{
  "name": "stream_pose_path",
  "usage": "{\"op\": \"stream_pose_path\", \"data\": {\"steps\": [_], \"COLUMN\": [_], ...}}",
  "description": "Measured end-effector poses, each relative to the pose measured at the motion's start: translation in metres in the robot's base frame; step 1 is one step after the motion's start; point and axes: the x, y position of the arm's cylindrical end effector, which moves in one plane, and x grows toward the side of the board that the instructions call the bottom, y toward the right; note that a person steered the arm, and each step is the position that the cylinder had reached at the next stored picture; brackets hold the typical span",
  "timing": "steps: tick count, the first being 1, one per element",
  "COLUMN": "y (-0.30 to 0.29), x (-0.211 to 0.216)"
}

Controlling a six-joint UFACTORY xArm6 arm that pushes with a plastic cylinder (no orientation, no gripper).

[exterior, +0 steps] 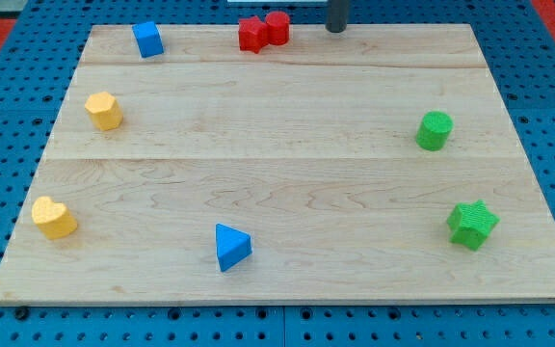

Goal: Push the red star towards the bottom

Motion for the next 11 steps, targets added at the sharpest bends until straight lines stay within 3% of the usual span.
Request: {"op": "stream_pose_path", "data": {"steps": [1,3,5,7,9,11], "y": [-0.052,-0.075,-0.167,-0.121,-0.244,-0.296], "x": [0.001,0.003,0.017,0.004,0.007,0.051]}}
